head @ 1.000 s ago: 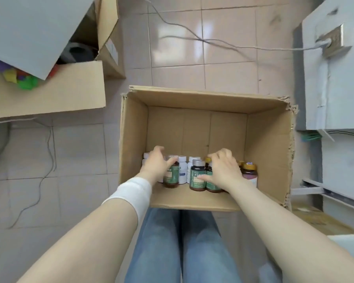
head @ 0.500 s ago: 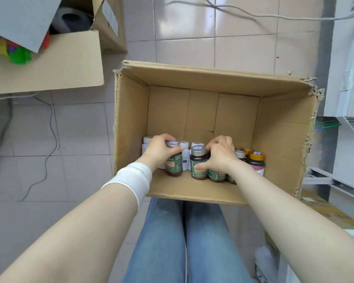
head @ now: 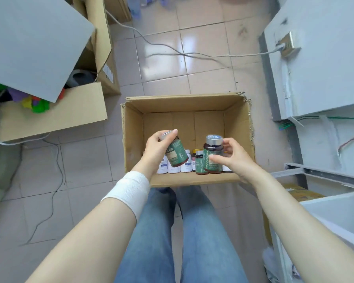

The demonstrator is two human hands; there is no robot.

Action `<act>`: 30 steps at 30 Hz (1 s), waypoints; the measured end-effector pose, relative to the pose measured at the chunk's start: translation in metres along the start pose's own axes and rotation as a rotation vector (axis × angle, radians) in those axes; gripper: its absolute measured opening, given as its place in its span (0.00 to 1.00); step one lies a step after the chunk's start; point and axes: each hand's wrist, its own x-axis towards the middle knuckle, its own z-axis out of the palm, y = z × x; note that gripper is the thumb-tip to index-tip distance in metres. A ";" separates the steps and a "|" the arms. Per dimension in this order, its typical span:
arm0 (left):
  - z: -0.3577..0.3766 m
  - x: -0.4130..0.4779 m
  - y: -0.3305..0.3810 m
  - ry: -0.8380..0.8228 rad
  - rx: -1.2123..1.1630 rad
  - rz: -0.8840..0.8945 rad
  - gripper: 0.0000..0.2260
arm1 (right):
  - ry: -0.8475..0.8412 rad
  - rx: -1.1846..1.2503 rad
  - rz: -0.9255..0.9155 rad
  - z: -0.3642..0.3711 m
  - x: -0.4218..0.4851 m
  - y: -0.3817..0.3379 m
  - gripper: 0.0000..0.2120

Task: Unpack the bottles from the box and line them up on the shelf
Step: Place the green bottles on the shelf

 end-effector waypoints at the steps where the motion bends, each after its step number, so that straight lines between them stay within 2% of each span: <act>1: 0.004 -0.011 0.008 -0.031 -0.041 -0.012 0.14 | 0.031 0.071 0.008 0.000 -0.016 -0.003 0.21; 7: 0.019 -0.094 0.044 -0.288 -0.114 0.029 0.11 | 0.225 0.547 0.000 0.020 -0.126 -0.010 0.18; 12: 0.023 -0.170 0.056 -0.591 -0.146 -0.013 0.13 | 0.374 0.977 -0.154 0.052 -0.230 0.006 0.08; 14: 0.028 -0.208 0.057 -0.683 -0.159 -0.053 0.14 | 0.455 1.093 -0.220 0.063 -0.271 0.018 0.08; 17: 0.042 -0.269 0.052 -0.840 -0.052 0.009 0.10 | 0.591 1.178 -0.325 0.071 -0.331 0.036 0.09; 21: 0.071 -0.354 0.035 -1.046 0.144 0.177 0.12 | 0.717 1.222 -0.445 0.076 -0.417 0.064 0.08; 23: 0.087 -0.401 0.022 -1.124 0.189 0.240 0.10 | 0.783 1.253 -0.484 0.080 -0.462 0.084 0.10; 25: 0.100 -0.452 0.002 -1.194 0.219 0.285 0.07 | 0.841 1.303 -0.521 0.086 -0.507 0.109 0.13; 28: 0.116 -0.530 -0.043 -1.316 0.268 0.362 0.06 | 0.960 1.337 -0.569 0.102 -0.582 0.159 0.09; 30: 0.125 -0.586 -0.079 -1.398 0.313 0.406 0.06 | 1.043 1.312 -0.604 0.116 -0.634 0.200 0.11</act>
